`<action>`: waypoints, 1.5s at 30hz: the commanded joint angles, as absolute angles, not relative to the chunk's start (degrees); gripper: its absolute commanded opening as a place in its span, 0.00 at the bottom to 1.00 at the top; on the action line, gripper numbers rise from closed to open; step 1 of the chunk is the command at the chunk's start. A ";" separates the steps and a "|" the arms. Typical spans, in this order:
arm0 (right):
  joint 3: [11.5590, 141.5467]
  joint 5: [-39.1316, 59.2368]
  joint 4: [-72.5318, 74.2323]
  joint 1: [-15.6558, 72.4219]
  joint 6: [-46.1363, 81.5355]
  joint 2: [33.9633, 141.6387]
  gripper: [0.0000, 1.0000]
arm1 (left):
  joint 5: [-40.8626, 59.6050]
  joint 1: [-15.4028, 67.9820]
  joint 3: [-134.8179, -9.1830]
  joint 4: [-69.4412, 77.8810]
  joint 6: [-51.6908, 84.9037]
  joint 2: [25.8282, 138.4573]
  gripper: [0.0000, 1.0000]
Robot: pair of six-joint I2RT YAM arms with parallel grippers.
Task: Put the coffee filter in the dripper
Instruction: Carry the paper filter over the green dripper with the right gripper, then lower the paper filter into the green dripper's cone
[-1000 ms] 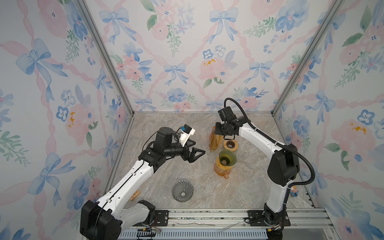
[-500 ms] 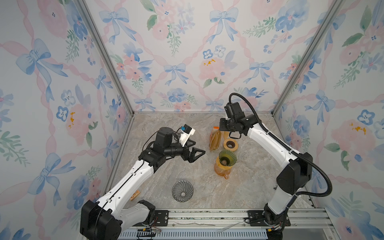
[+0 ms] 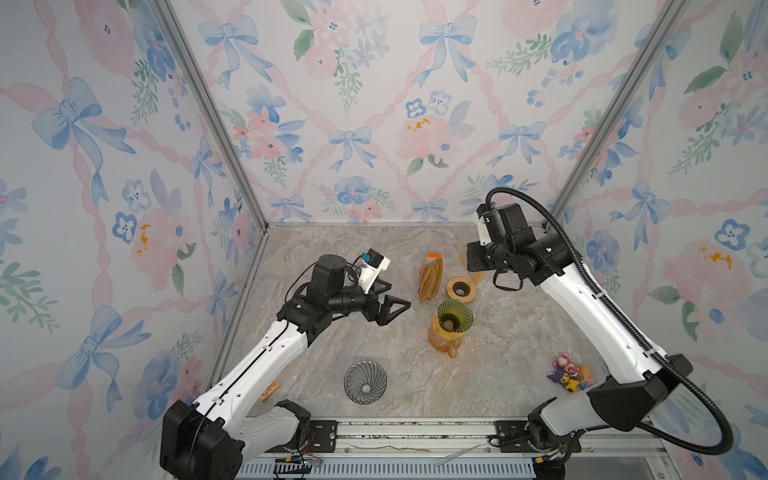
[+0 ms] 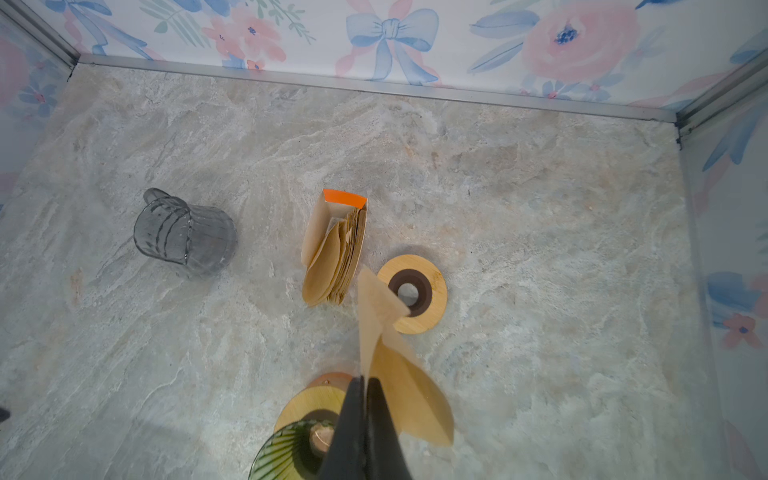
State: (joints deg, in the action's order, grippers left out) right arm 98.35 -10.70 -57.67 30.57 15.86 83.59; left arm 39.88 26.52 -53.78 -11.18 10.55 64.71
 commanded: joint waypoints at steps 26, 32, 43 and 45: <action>93.16 -2.75 -73.42 41.21 13.28 85.18 0.04 | 40.69 26.28 -53.15 -9.94 10.90 63.94 0.98; 94.71 -2.66 -73.49 41.28 13.31 88.28 0.05 | 40.85 26.29 -53.17 -10.01 10.90 64.11 0.98; 95.72 -1.04 -71.29 41.26 13.18 90.19 0.29 | 40.82 26.32 -53.17 -10.01 10.90 64.23 0.98; 95.57 -0.20 -70.83 41.24 13.12 89.56 0.29 | 40.84 26.32 -53.13 -10.00 10.90 64.24 0.98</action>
State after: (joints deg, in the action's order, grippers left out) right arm 93.97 -1.48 -71.07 40.69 13.37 89.91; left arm 39.92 26.52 -53.78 -11.16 10.55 64.71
